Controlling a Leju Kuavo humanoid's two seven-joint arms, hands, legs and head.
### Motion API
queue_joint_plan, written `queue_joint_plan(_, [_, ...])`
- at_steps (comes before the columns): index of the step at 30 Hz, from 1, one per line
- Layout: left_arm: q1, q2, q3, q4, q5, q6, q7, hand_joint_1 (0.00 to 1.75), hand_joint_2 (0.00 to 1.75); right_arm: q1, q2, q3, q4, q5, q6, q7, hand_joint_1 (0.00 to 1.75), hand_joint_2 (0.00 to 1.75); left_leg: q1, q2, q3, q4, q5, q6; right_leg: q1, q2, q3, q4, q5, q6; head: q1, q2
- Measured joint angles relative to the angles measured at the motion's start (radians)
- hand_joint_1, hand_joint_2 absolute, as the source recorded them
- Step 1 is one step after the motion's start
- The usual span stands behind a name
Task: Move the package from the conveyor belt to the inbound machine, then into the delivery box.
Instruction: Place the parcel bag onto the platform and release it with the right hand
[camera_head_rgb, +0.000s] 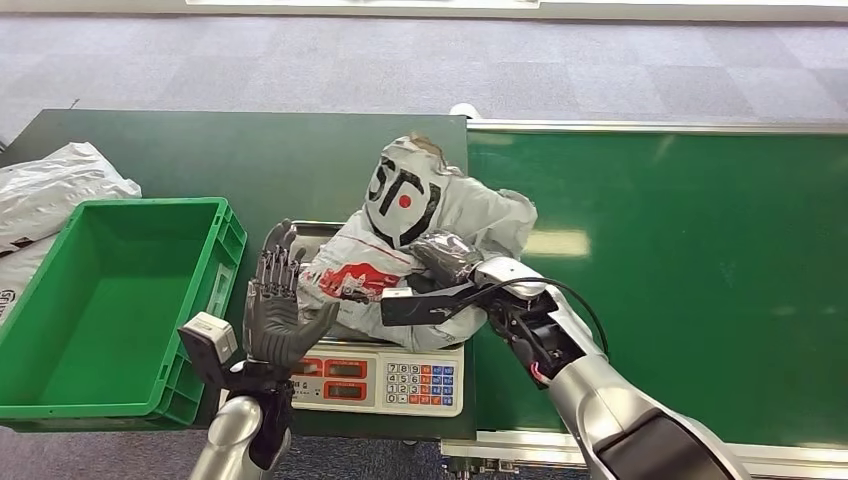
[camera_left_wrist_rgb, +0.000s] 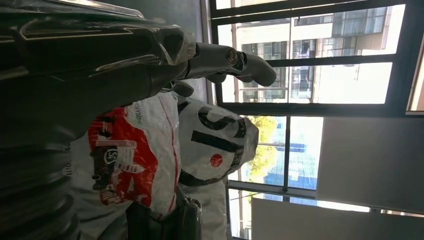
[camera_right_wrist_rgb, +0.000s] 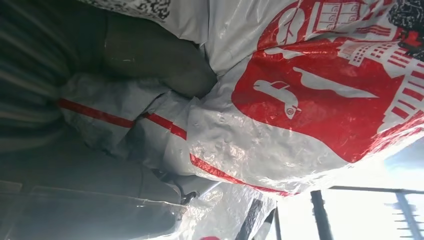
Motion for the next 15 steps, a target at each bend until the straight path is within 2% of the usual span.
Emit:
queue_joint_plan(4, [0.007, 0.0, 0.001, 0.0, 0.001, 0.005, 0.001, 0.0, 1.75, -0.026, 0.038, 0.062, 0.024, 0.007, -0.004, -0.028, 1.75, 1.75, 0.0, 0.0, -0.001, 0.0, 0.0, 0.0, 0.0, 0.0, -0.001, 0.0, 0.0, 0.0, 0.0, 0.0])
queue_joint_plan(8, [0.01, 0.001, 0.002, -0.001, 0.001, 0.006, 0.0, 0.0, 1.75, -0.041, 0.051, 0.097, 0.036, -0.011, -0.023, -0.051, 1.75, 1.75, 0.0, -0.001, -0.002, 0.0, 0.0, 0.0, 0.0, -0.001, -0.001, 0.0, 0.0, 0.0, 0.0, 0.0])
queue_joint_plan(15, [0.011, 0.001, 0.001, -0.006, 0.002, 0.015, -0.007, 0.0, 1.75, -0.054, 0.075, 0.134, 0.008, -0.165, -0.053, -0.165, 1.75, 1.75, 0.0, -0.001, -0.002, 0.0, 0.0, 0.0, 0.0, -0.001, -0.001, 0.0, 0.0, 0.0, 0.0, 0.0])
